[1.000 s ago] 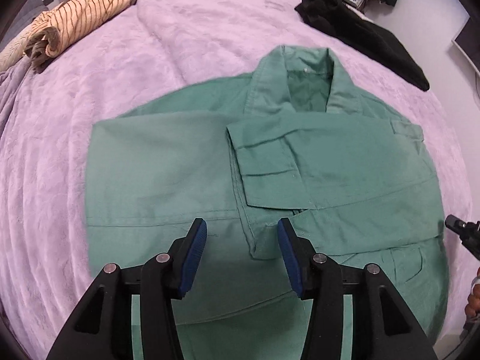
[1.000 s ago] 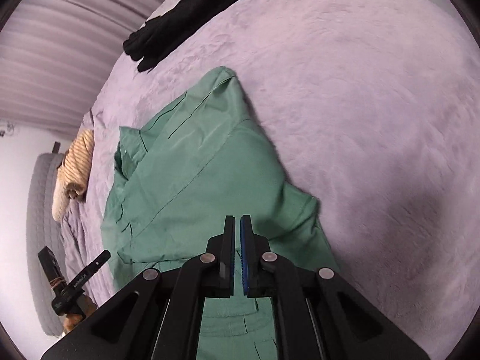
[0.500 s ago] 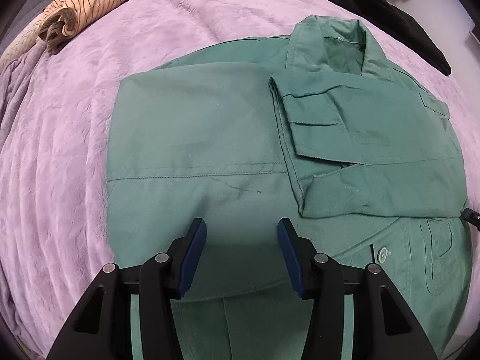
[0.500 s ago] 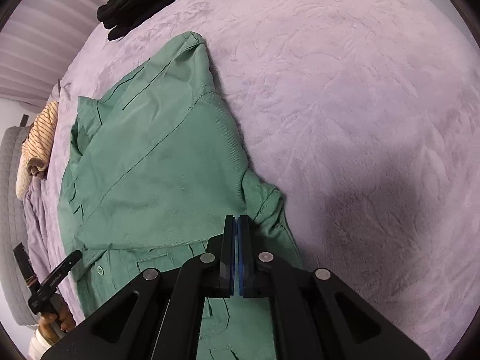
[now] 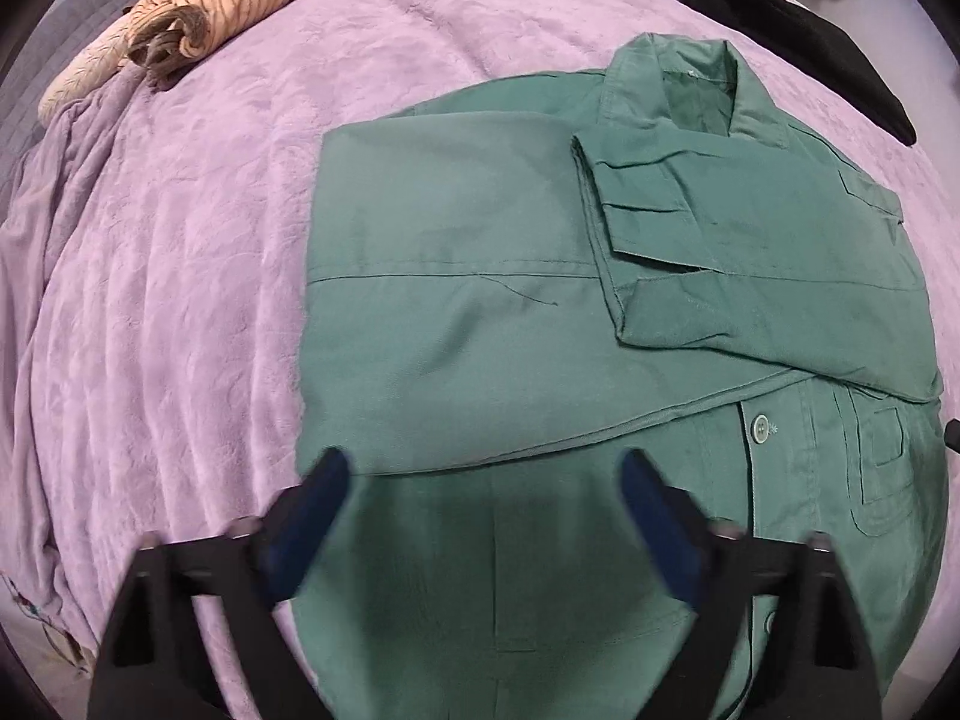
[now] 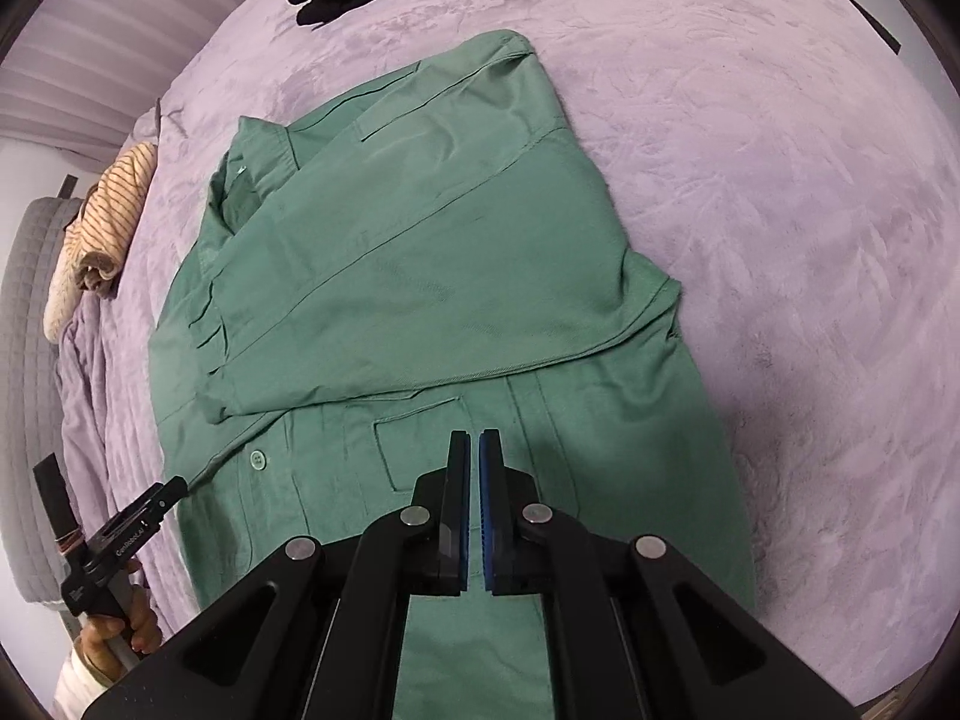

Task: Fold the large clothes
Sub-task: 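Open the right tool and withdraw it from the jacket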

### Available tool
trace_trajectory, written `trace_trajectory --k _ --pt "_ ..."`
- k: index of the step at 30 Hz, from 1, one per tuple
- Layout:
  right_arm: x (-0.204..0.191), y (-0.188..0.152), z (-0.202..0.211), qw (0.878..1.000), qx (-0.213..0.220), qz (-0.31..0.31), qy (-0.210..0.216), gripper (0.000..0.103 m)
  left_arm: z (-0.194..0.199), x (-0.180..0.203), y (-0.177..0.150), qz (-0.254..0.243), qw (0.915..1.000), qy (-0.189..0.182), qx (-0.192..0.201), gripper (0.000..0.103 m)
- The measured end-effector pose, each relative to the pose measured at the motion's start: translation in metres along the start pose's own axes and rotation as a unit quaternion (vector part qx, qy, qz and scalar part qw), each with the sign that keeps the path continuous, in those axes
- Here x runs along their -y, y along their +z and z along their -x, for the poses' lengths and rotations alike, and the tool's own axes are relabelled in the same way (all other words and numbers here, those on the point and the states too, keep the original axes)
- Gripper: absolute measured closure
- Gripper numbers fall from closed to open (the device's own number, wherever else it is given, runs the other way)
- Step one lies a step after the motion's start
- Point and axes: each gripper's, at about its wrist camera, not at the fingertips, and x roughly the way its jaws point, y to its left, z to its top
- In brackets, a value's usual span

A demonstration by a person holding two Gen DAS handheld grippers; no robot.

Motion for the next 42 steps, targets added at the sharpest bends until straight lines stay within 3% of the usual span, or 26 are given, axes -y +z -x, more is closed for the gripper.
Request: trace_trajectory --k 2,9,11,12,13,22,30,33,42 --pt "-0.006 -0.003 0.002 1.000 -0.003 0.003 0.001 0.100 0.009 -0.004 -0.004 0.002 0.9999 0.005 0.009 0.000" --pt "-0.022 -0.007 0.011 1.000 -0.006 0.013 0.002 0.097 0.021 -0.014 -0.011 0.021 0.9997 -0.003 -0.012 0.000" --pt "-0.027 -0.007 0.015 1.000 -0.003 0.018 0.002 0.076 0.024 -0.013 -0.012 0.022 0.9996 -0.005 -0.015 0.000" --pt "-0.029 -0.007 0.017 1.000 -0.001 0.022 0.001 0.043 0.026 -0.013 -0.013 0.023 0.9996 -0.005 -0.015 0.000" --pt "-0.032 -0.008 0.020 1.000 0.004 0.027 0.003 0.025 0.028 -0.012 -0.014 0.024 0.9996 -0.004 -0.016 0.000" --pt "-0.051 -0.007 0.036 0.998 0.014 0.063 -0.002 0.024 0.043 -0.008 -0.015 0.028 0.9994 -0.004 -0.020 0.000" --pt "-0.058 -0.009 0.053 0.996 0.032 0.082 -0.014 0.016 0.057 -0.004 -0.015 0.021 0.9997 -0.003 -0.012 0.000" --pt "-0.065 -0.009 0.058 0.994 0.045 0.100 -0.027 0.000 0.062 -0.004 -0.014 0.022 0.9997 -0.005 -0.009 0.000" --pt "-0.087 -0.011 0.063 0.988 0.049 0.140 -0.047 0.000 0.072 -0.007 -0.018 0.027 0.9996 -0.003 -0.003 0.000"
